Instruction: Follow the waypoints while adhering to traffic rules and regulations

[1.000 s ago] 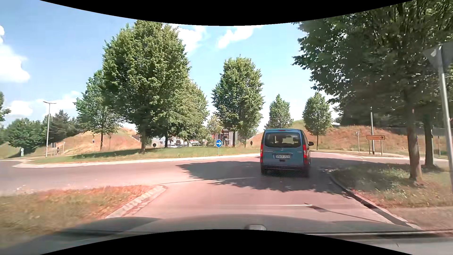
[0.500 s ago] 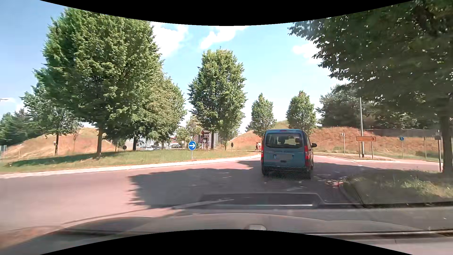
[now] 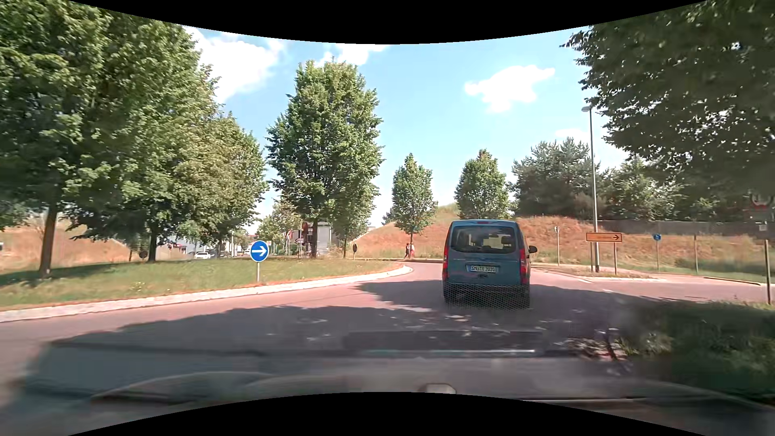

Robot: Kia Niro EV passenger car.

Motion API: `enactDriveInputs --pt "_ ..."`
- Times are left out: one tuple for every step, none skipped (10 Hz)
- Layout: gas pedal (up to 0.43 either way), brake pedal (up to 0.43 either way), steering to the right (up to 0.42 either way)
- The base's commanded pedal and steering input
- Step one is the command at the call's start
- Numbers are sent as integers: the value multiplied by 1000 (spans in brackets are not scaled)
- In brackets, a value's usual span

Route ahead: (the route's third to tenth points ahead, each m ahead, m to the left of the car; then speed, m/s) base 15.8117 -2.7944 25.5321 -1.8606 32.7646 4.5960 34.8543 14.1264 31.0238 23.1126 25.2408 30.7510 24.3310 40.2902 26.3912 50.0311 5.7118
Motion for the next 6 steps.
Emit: enactDriveInputs --pt "118 0 165" --pt "118 0 165" --pt "118 0 165" --pt "118 0 164" --pt "118 0 164" --pt "118 0 162"
